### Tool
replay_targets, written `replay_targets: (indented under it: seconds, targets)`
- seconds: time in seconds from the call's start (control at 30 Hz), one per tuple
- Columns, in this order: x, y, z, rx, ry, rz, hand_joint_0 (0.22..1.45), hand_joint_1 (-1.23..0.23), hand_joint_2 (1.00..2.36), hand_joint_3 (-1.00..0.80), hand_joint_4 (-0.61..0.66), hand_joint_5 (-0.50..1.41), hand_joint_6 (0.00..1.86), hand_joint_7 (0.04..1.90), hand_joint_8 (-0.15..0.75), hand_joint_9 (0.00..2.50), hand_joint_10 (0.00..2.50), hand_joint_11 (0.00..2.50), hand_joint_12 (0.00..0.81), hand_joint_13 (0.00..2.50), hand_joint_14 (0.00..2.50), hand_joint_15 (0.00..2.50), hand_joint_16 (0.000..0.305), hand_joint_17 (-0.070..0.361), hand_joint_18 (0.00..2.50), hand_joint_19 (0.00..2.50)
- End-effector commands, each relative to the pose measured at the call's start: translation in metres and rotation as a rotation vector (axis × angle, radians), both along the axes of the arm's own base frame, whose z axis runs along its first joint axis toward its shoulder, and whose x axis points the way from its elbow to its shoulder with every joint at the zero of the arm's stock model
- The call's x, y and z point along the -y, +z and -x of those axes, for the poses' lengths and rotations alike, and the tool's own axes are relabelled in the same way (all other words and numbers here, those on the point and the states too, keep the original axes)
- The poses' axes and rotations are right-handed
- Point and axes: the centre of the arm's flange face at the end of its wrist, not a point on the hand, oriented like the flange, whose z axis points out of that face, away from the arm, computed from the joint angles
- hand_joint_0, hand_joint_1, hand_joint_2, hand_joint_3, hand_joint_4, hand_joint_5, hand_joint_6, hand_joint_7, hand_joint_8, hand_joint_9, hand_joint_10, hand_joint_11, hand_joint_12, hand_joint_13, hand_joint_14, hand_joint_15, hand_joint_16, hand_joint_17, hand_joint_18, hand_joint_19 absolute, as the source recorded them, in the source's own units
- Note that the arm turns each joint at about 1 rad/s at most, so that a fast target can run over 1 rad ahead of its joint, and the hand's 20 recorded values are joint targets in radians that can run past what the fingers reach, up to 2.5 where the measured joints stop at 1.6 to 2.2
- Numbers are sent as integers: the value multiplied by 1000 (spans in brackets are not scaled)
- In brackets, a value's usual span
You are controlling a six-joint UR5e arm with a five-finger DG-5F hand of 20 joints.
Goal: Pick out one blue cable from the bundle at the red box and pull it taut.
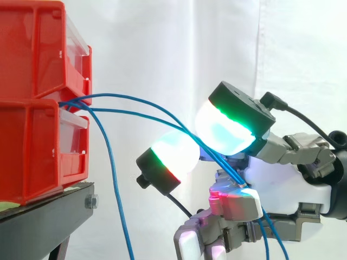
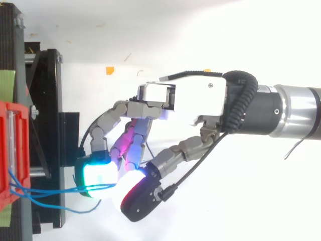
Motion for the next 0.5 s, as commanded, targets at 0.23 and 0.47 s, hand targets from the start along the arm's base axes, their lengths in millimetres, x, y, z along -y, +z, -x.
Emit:
replay_targets:
  seconds: [0.23,0.47]
  targets:
    - [0,1,0,2,0,0,594,-564,1015,-314,-57,-112,850,775,294,1295,32,834,346,892,18,439,50,114,802,724]
    - [0,3,-2,5,0,1,590,-596,1016,-194,-28,-111,850,819,323,1300,30,821,376,914,15,423,56,127,846,697]
